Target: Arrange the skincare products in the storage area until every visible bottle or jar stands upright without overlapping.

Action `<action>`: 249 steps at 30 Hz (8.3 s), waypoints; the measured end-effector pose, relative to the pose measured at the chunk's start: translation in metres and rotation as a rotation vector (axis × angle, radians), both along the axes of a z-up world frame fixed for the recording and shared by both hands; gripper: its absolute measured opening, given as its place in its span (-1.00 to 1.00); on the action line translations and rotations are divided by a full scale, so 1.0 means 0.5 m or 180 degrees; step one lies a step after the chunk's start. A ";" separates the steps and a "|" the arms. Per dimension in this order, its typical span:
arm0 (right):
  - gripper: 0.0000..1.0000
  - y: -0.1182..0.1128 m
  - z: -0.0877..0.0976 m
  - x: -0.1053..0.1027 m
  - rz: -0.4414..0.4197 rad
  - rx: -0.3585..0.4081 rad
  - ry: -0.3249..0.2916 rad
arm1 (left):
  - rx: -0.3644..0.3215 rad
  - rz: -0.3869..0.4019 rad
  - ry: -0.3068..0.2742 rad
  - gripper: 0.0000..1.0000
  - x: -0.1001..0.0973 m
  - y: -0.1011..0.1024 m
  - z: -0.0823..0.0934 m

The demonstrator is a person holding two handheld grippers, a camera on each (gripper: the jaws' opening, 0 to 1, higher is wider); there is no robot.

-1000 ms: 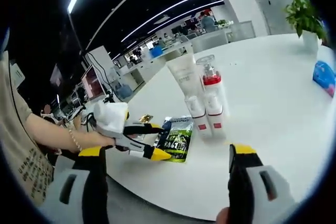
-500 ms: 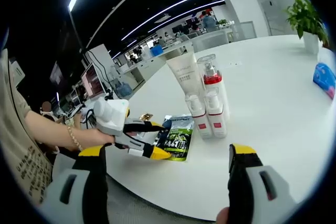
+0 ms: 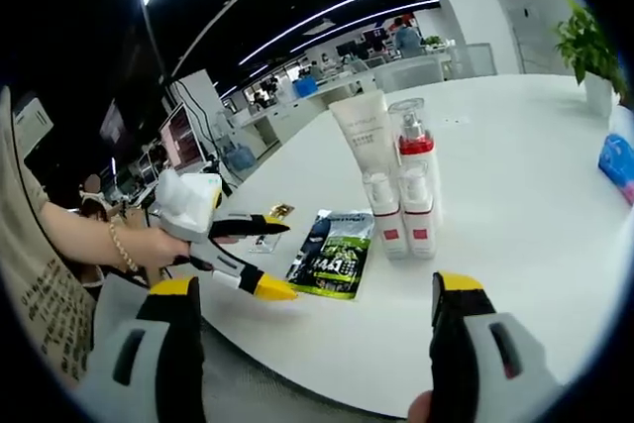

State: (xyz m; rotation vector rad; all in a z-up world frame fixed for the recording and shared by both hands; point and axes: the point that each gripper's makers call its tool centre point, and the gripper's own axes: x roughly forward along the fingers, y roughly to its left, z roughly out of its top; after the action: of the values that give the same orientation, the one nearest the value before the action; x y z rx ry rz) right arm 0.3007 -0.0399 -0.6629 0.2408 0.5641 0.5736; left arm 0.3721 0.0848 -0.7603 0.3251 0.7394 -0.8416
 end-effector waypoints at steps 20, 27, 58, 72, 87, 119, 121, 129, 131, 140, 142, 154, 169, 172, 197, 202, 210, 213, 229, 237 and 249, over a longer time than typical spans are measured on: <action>0.95 0.015 0.013 -0.014 0.0131 -0.0189 -0.0125 | -0.0186 0.0509 -0.0076 0.94 -0.099 0.154 0.091; 0.96 0.020 0.021 -0.026 0.0180 -0.0238 -0.0170 | -0.0252 0.0706 -0.0150 0.94 -0.131 0.209 0.127; 0.93 0.025 0.012 -0.057 0.0234 -0.0283 -0.0171 | -0.0329 0.1224 -0.0203 0.94 -0.172 0.294 0.163; 0.93 0.024 0.004 -0.061 0.0286 -0.0296 -0.0101 | -0.0157 0.1636 -0.0047 0.91 -0.065 0.251 0.096; 0.93 0.016 0.000 -0.057 0.0221 -0.0315 -0.0074 | -0.0065 0.1841 0.0429 0.56 -0.004 0.215 -0.006; 0.93 -0.002 -0.008 -0.047 0.0062 -0.0331 0.0002 | 0.0247 0.2069 0.0382 -0.25 0.062 0.213 -0.036; 0.92 -0.002 -0.008 -0.048 0.0062 -0.0333 0.0002 | 0.0226 0.2089 0.0374 -0.25 0.062 0.213 -0.033; 0.92 -0.002 -0.006 -0.048 0.0066 -0.0337 -0.0023 | 0.0123 0.2242 0.0441 -0.25 0.039 0.215 -0.020; 0.92 -0.001 -0.005 -0.048 0.0071 -0.0331 -0.0034 | 0.0100 0.2253 0.0417 -0.25 0.030 0.213 -0.011; 0.92 0.005 -0.001 -0.051 0.0129 -0.0328 -0.0075 | -0.0036 0.2279 0.0449 -0.25 0.002 0.185 -0.016; 0.91 0.005 0.000 -0.052 0.0133 -0.0329 -0.0083 | -0.0026 0.2258 0.0450 -0.25 -0.004 0.177 -0.018; 0.91 0.004 -0.002 -0.053 0.0158 -0.0355 -0.0112 | 0.0023 0.2278 0.0386 -0.25 -0.004 0.135 -0.033; 0.90 0.001 -0.004 -0.054 0.0170 -0.0342 -0.0115 | 0.0114 0.2274 0.0338 -0.25 -0.004 0.129 -0.040; 0.90 0.002 -0.005 -0.054 0.0173 -0.0348 -0.0118 | 0.0075 0.2292 0.0366 -0.22 -0.002 0.127 -0.039; 0.90 0.007 -0.008 -0.057 0.0196 -0.0479 -0.0129 | -0.0354 0.1435 0.0319 0.29 -0.071 0.119 0.040; 0.91 0.007 -0.008 -0.057 0.0191 -0.0498 -0.0131 | -0.0459 0.1197 0.0305 0.36 -0.095 0.127 0.068; 0.90 0.006 -0.005 -0.058 0.0162 -0.0495 -0.0134 | -0.0560 0.1088 0.0272 0.51 -0.128 0.155 0.103; 0.90 0.007 -0.006 -0.058 0.0169 -0.0502 -0.0128 | -0.0559 0.1123 0.0258 0.60 -0.138 0.180 0.110; 0.91 0.015 -0.012 -0.064 0.0262 -0.0545 -0.0082 | -0.0694 0.1100 0.0173 0.93 -0.180 0.245 0.155; 0.91 0.014 -0.013 -0.064 0.0258 -0.0552 -0.0077 | -0.0762 0.1032 0.0095 0.94 -0.181 0.249 0.170; 0.91 0.014 -0.015 -0.065 0.0272 -0.0560 -0.0070 | -0.0810 0.1101 0.0100 0.94 -0.177 0.247 0.172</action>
State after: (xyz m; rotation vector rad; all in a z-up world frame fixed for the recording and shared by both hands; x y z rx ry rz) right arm 0.2683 -0.0327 -0.6704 0.0442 0.6021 0.6048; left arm 0.2835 0.2083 -0.6745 -0.0448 0.6840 -0.6035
